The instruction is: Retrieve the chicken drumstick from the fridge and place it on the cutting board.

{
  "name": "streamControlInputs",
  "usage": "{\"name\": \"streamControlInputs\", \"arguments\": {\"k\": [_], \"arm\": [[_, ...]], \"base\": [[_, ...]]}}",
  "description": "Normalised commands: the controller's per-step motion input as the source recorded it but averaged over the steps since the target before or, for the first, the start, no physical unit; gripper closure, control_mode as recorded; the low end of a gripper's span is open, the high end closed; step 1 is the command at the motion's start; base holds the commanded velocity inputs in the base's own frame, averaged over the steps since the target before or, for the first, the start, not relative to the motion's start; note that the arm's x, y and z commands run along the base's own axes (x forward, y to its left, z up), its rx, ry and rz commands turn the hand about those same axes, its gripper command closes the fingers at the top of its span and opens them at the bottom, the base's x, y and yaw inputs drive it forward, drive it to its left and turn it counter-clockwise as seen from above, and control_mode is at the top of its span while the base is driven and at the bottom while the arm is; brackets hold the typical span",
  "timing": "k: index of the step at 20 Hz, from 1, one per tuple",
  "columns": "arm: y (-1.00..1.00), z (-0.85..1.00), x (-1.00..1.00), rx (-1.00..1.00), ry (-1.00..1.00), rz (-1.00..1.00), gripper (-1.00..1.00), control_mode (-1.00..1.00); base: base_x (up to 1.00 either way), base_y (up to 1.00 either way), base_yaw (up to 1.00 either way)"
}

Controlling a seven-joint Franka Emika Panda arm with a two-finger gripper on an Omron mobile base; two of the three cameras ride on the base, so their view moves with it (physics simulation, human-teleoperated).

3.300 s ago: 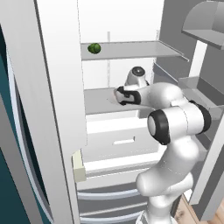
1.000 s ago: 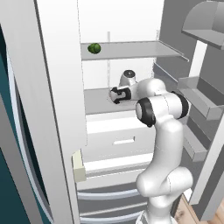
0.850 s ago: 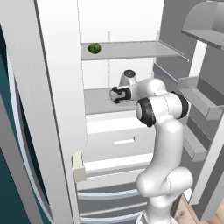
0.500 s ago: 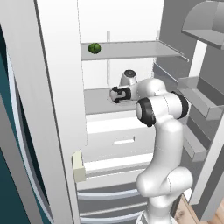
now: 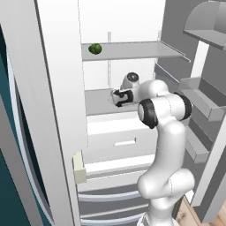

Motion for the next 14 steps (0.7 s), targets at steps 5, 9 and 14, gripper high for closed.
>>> {"name": "streamControlInputs", "arguments": {"k": [5,9,14], "arm": [[0.00,0.19,-0.44,0.00,-0.10,0.00,1.00,-1.00],[0.00,0.45,-0.55,0.00,-0.05,0.00,1.00,-1.00],[0.00,0.46,-0.54,-0.01,-0.08,0.00,1.00,-1.00]], "base": [[0.00,0.00,0.00],[0.00,0.00,0.00],[0.00,0.00,0.00]]}}
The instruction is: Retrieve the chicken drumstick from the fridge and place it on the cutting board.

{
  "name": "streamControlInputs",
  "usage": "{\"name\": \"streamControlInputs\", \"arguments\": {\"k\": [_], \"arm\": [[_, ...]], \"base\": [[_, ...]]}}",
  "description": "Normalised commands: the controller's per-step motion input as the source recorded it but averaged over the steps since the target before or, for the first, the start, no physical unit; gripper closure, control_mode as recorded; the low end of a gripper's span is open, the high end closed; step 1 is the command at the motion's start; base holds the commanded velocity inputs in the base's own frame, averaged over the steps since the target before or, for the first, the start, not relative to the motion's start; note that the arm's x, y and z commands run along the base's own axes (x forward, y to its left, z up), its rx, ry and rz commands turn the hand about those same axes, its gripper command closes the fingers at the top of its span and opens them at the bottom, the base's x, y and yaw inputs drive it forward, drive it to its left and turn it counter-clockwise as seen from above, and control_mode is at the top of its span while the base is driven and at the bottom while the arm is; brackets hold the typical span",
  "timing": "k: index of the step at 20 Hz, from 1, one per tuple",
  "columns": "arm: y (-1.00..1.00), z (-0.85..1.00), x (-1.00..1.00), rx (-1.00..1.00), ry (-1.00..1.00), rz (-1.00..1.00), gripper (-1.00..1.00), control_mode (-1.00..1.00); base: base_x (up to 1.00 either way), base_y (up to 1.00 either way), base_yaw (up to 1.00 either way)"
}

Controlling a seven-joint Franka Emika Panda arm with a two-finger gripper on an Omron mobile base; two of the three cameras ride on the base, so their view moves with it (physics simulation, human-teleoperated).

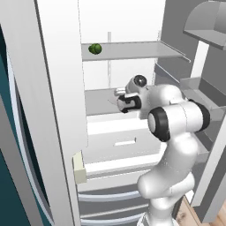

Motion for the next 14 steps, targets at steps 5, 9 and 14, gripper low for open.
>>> {"name": "streamControlInputs", "arguments": {"k": [5,9,14], "arm": [[0.00,0.19,-0.74,-0.01,-0.04,-0.01,1.00,-1.00],[0.00,0.06,-1.00,0.00,0.00,-0.06,1.00,-1.00],[0.00,0.37,-1.00,0.00,0.00,-0.07,1.00,-1.00]], "base": [[0.00,0.00,0.00],[0.00,0.00,0.00],[0.00,0.00,0.00]]}}
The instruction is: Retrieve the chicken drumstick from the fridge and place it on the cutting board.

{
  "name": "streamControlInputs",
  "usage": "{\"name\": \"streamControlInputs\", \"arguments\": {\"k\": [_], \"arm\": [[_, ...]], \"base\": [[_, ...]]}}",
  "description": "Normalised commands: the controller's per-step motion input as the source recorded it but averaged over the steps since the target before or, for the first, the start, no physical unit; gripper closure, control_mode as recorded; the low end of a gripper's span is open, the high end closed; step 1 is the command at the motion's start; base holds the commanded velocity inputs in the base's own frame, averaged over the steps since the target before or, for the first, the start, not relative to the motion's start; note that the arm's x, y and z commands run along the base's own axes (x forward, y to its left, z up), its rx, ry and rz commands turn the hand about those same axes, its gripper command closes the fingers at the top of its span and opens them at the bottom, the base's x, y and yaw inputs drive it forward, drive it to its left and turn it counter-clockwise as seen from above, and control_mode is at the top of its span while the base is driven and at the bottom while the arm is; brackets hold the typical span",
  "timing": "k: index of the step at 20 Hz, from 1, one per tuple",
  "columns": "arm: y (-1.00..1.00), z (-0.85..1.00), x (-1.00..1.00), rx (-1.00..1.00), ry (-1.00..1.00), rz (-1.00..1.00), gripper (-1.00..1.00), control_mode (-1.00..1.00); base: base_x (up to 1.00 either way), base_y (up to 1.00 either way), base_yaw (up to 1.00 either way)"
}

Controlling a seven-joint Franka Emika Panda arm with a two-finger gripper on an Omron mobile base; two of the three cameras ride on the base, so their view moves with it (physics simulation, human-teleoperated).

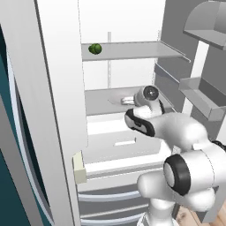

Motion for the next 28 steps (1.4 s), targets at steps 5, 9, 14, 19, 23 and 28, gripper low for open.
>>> {"name": "streamControlInputs", "arguments": {"k": [5,9,14,19,23,28], "arm": [[0.00,0.49,-1.00,0.05,0.00,-0.04,1.00,-1.00],[0.00,0.54,-0.95,0.11,0.04,-0.05,1.00,-1.00],[0.00,0.45,-1.00,0.09,0.04,-0.02,1.00,-1.00],[0.05,0.40,-0.94,0.01,0.15,0.00,1.00,-1.00],[0.00,0.34,-0.76,0.00,0.32,0.00,1.00,-1.00],[0.00,0.12,-0.61,0.00,0.33,0.00,1.00,-1.00]], "base": [[0.00,0.00,0.00],[0.00,0.00,0.00],[0.00,0.00,0.00],[0.00,0.00,0.00],[0.00,0.00,0.00],[0.00,0.00,0.00]]}}
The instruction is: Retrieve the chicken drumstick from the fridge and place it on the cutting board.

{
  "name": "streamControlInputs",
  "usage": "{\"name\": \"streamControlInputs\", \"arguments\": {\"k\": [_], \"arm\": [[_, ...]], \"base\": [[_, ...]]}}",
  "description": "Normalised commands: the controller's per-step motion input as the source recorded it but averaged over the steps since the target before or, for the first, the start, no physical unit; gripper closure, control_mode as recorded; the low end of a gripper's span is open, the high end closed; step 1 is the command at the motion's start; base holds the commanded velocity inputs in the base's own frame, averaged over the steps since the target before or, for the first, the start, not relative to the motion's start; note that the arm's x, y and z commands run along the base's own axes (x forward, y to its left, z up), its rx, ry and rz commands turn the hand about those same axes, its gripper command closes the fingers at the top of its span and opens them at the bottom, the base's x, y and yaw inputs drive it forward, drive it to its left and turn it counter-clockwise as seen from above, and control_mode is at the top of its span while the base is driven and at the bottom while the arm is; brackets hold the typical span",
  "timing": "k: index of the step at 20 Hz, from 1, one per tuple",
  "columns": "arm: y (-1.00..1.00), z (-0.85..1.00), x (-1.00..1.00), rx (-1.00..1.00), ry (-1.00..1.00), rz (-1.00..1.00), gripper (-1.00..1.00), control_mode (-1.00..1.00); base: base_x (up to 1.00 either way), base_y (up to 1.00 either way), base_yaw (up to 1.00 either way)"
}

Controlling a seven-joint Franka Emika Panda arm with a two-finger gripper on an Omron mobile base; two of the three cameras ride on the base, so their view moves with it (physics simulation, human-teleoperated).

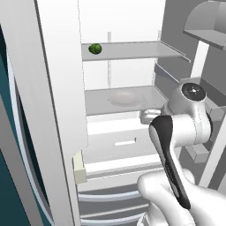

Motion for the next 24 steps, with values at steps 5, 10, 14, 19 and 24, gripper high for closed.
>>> {"name": "streamControlInputs", "arguments": {"k": [5,10,14,19,24], "arm": [[0.00,0.00,-0.57,-0.01,0.16,0.00,1.00,-1.00],[0.00,-0.02,-0.60,0.00,0.01,0.00,1.00,-1.00],[-0.01,-0.01,-0.27,0.00,0.00,0.00,1.00,-1.00],[-0.01,0.00,-0.05,0.00,0.00,0.00,1.00,-1.00],[0.00,0.00,0.00,0.00,0.00,0.00,1.00,-1.00]], "base": [[0.00,0.00,0.00],[0.00,0.00,0.00],[0.00,0.00,0.00],[0.00,0.00,0.00],[0.00,0.00,0.00]]}}
